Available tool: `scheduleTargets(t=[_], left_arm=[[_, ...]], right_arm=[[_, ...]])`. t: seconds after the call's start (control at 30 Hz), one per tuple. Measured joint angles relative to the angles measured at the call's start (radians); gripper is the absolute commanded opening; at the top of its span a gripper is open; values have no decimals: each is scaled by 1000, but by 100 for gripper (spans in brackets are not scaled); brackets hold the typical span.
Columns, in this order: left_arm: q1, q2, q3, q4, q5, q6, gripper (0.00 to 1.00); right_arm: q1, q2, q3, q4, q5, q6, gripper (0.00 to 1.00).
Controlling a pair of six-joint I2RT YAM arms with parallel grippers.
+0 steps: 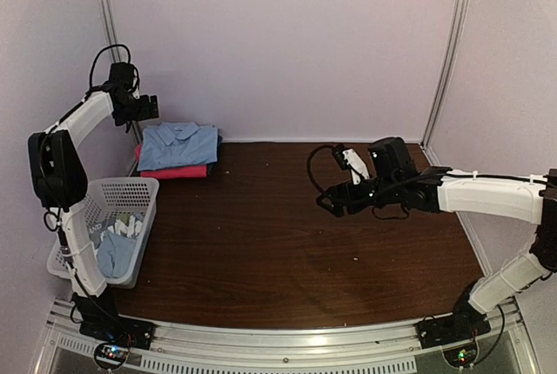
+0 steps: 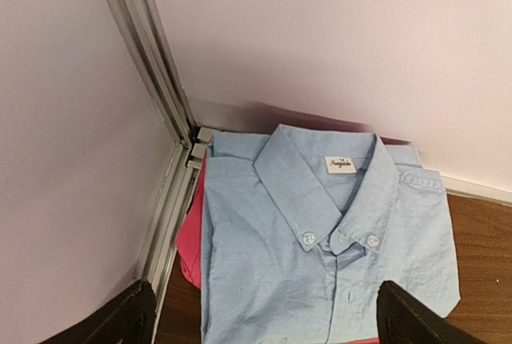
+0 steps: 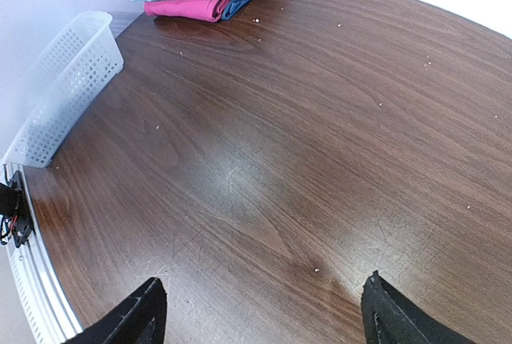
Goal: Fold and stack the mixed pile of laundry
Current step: Place the square-folded shirt at the corner of the board, then pick up the crumpled T-shirt from the bin.
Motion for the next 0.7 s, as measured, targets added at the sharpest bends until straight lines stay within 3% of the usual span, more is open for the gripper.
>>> scheduleTargets(t=[0.17, 0.37, 0.5, 0.7], left_arm=[[-78, -21, -8, -26, 13, 96, 98], [-296, -72, -71, -69, -5, 155, 98], [-393, -227, -296, -56, 13, 112, 98], [-365, -550, -689, -37, -48, -48, 98]], right_arm=[[-30, -79, -26, -17, 9, 2, 87], [-87, -191, -59, -43, 26, 3, 89], [-117, -275, -111, -50, 29, 5, 92], [-141, -310, -188, -52, 19, 15, 96]])
